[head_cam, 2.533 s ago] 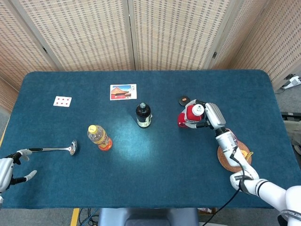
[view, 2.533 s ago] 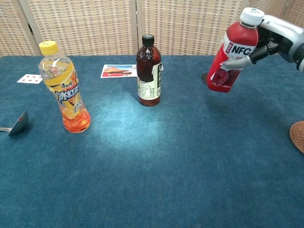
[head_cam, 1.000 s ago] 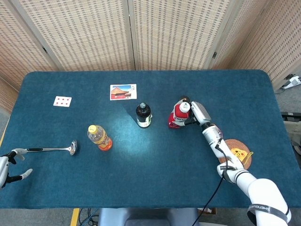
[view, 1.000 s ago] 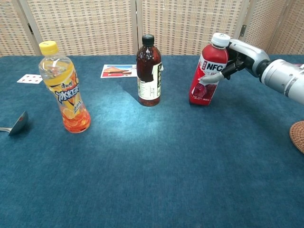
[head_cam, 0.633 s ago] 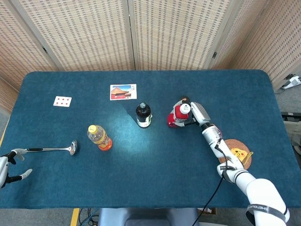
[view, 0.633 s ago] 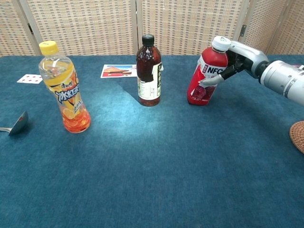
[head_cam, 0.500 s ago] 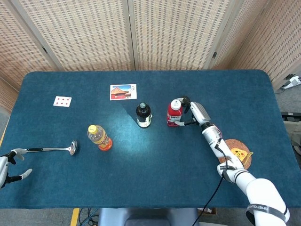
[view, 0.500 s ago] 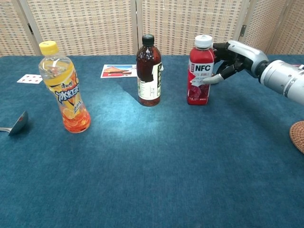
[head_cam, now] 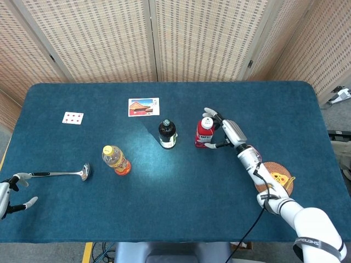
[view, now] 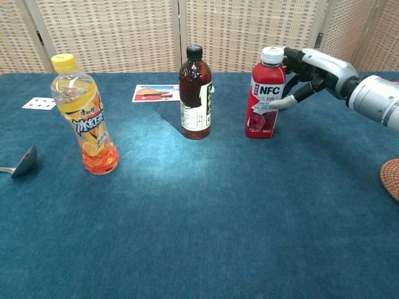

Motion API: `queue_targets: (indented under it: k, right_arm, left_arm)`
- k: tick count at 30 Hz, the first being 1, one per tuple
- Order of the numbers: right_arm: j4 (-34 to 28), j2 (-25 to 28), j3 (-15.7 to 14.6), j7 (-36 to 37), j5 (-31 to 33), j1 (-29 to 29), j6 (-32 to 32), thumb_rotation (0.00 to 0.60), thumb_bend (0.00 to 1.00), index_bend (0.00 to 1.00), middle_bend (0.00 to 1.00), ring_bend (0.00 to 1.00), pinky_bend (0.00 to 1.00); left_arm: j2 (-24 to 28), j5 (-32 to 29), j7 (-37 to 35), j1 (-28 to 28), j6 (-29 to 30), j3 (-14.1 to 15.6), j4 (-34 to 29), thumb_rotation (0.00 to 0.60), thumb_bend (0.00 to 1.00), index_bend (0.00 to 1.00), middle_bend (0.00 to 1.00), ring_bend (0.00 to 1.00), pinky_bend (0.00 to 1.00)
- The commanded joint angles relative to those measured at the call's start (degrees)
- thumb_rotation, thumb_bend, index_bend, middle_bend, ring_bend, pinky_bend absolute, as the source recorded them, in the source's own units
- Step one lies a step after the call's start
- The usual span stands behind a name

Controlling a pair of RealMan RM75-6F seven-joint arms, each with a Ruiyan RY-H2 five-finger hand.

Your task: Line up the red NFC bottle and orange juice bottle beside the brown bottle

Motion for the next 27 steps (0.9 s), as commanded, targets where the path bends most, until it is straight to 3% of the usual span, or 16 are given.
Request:
queue_targets:
  k: [1,14,19,27]
  right_arm:
    - [-4.8,3.3,-0.2,-4.5,-0.4,-1.8,3.3,0.600,0.00,0.06,0.18,0.20,0.40]
    - [-36.1,22.8,-1.1,-33.5,1.4,-13.3,15.5,0.600,0.00,0.06,0.18,0.20,0.40]
    - [-42.8,27.8,-3.0,-40.4,0.3,-19.2,22.1,0.600,0.00,0.06,0.19,0.20,0.40]
    - [-47.8,32.1,-6.7,-47.2,-3.5,-27.4,31.2,0.600,0.00,0.06,0.23,0.20,0.40]
  left_arm:
    - [0.1,0.3,0.1,0.1,0.2,0.1,-0.2,0.600,0.14,0.61,0.47,0.49,0.64]
    - [0.3,3.0,1.9,0.5,2.0,1.0,-2.3,0.600,0.14,0.59,0.47,0.49,0.64]
    - [0.0,4.2,3.0,0.5,2.4,1.5,-3.0,0.600,0.14,0.57,0.47,0.49,0.64]
    - [-1.0,5.2,4.3,0.0,2.2,1.9,-3.5,0.600,0.14,0.47,0.47,0.48,0.64]
